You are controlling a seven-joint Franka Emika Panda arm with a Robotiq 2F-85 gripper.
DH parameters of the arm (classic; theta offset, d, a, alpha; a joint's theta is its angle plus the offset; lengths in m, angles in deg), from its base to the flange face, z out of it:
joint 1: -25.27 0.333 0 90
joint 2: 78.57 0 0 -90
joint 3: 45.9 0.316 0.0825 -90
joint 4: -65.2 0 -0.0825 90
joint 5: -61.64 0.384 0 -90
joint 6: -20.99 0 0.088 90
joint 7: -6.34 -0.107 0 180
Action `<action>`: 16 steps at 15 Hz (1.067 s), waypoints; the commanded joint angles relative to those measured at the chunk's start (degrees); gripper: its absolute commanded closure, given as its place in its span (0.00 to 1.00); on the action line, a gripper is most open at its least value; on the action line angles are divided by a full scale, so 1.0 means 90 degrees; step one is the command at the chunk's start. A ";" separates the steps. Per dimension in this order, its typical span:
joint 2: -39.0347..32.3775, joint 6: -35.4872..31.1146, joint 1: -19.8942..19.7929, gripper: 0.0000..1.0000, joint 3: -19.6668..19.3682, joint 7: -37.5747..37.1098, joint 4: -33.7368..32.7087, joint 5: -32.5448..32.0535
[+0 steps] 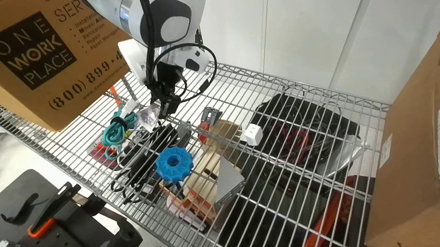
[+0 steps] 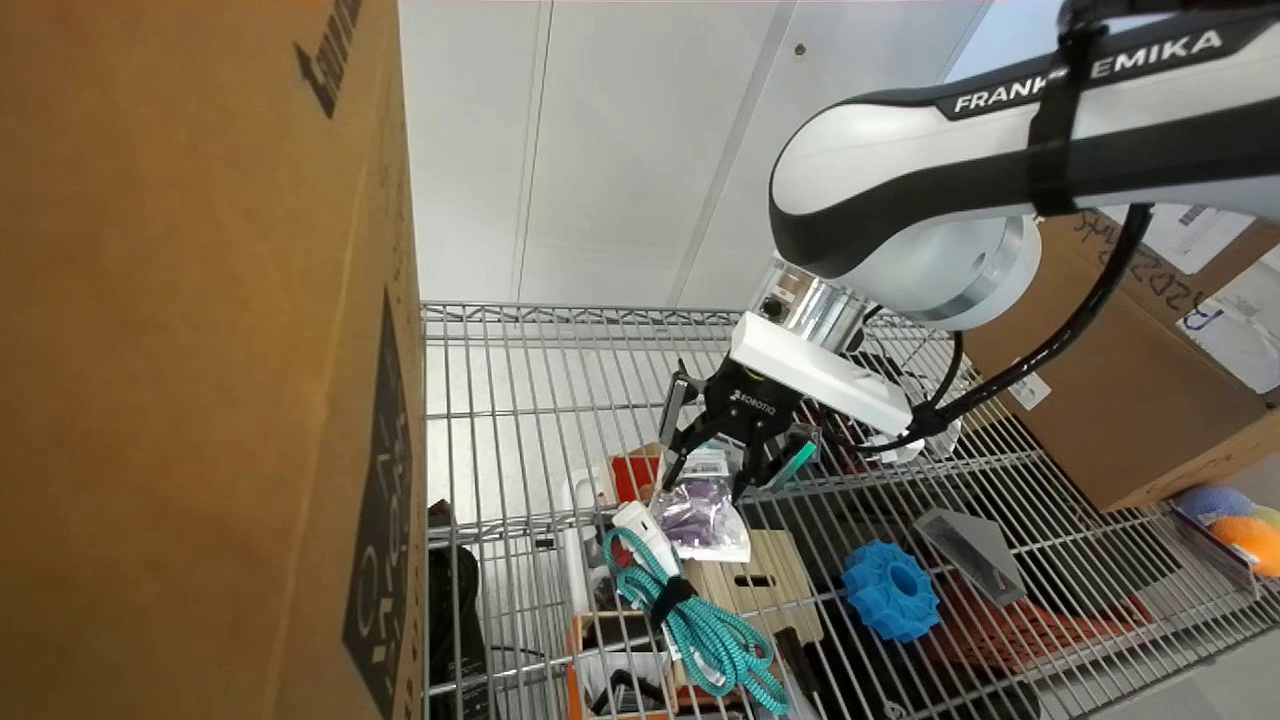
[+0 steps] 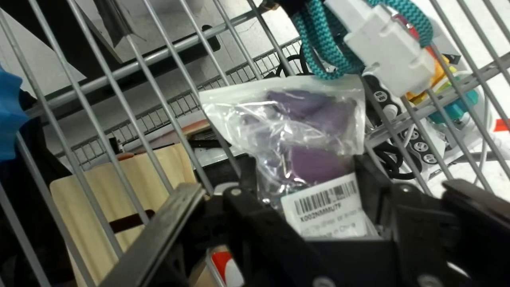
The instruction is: Move the plastic to the right
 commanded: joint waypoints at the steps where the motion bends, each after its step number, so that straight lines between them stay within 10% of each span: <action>1: -0.0215 0.0267 0.0121 0.71 -0.0104 -0.0003 -0.0489 0.0045; 6: 0.0072 0.0196 0.0155 0.88 -0.0076 0.0260 -0.0427 -0.0023; 16: 0.1159 -0.0897 0.0025 0.88 -0.0300 0.0212 0.1284 0.0165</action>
